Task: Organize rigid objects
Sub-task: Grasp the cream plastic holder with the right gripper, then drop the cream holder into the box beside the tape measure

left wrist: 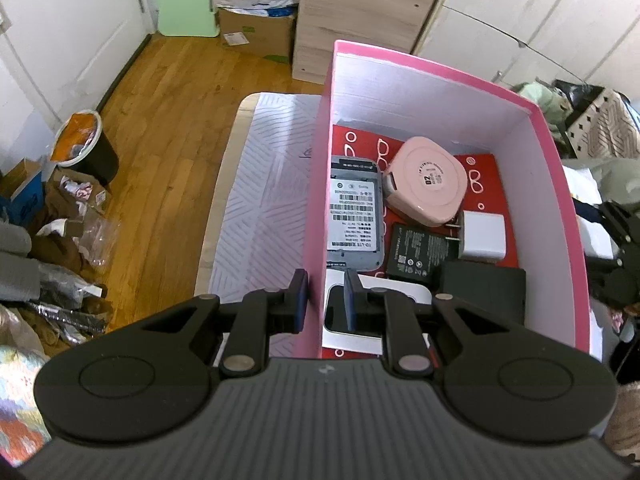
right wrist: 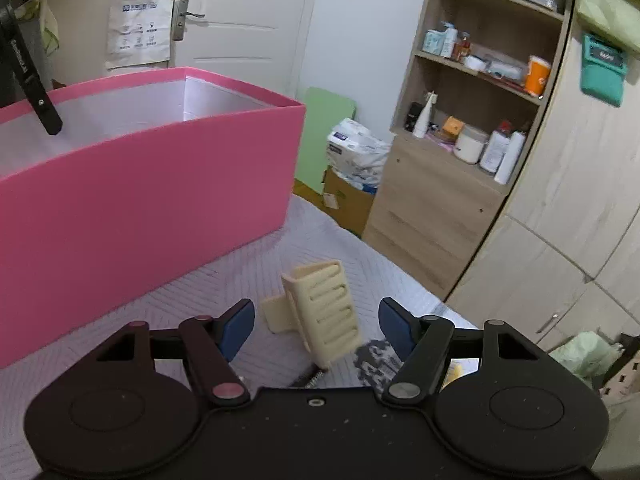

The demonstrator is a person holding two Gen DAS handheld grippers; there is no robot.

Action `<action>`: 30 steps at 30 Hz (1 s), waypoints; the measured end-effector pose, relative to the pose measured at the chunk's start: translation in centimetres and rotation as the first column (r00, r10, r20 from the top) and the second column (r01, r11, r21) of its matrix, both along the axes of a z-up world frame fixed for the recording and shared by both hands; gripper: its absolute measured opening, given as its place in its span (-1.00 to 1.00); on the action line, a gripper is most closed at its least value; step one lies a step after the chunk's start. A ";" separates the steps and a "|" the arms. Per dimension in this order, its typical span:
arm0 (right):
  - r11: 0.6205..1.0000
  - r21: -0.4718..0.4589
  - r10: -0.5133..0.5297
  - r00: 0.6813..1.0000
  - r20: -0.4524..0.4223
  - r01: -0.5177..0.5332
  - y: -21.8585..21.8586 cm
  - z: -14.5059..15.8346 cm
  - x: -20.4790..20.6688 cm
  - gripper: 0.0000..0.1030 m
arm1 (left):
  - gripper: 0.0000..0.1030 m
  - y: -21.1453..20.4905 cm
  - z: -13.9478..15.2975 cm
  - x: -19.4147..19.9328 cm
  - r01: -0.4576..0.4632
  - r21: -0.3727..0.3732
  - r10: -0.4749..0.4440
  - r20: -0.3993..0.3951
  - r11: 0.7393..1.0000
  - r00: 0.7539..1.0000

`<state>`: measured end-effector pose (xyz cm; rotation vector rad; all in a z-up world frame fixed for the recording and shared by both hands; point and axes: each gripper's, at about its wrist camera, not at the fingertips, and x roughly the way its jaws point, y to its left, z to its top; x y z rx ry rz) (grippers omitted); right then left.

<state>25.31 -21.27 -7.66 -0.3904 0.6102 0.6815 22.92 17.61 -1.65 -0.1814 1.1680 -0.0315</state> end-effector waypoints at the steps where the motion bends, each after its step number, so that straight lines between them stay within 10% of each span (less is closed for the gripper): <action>1: 1.000 0.003 -0.023 1.000 -0.003 0.023 0.0 0.1 0.0 0.07 | -0.68 0.0 0.0 0.1 0.014 0.000 -0.014 0.000 1.000 1.000; 5: 0.990 0.102 -0.094 0.992 -0.084 0.102 -0.4 1.8 -0.3 -0.72 | -0.68 0.4 0.0 0.2 0.073 -0.010 -0.073 0.010 0.997 0.997; 13: 0.944 0.214 -0.227 0.965 -0.129 0.251 0.3 7.1 -2.5 -0.78 | -0.68 0.9 0.0 0.3 0.198 -0.021 -0.197 0.024 0.980 0.980; 18: 0.951 0.275 -0.125 0.988 -0.086 0.144 3.7 11.6 -3.7 -0.78 | -0.68 1.2 -0.1 0.2 0.236 -0.031 -0.235 0.042 0.971 0.971; 25: 0.999 0.014 -0.051 0.996 -0.069 0.052 12.3 10.2 0.1 -0.78 | -0.68 1.9 -0.2 -0.3 0.248 -0.056 -0.244 0.066 0.967 0.967; 30: 0.967 -0.239 -0.100 0.993 -0.056 0.084 15.5 6.3 3.2 -0.78 | -0.68 2.0 -0.2 -0.2 0.261 -0.062 -0.257 0.070 0.963 0.964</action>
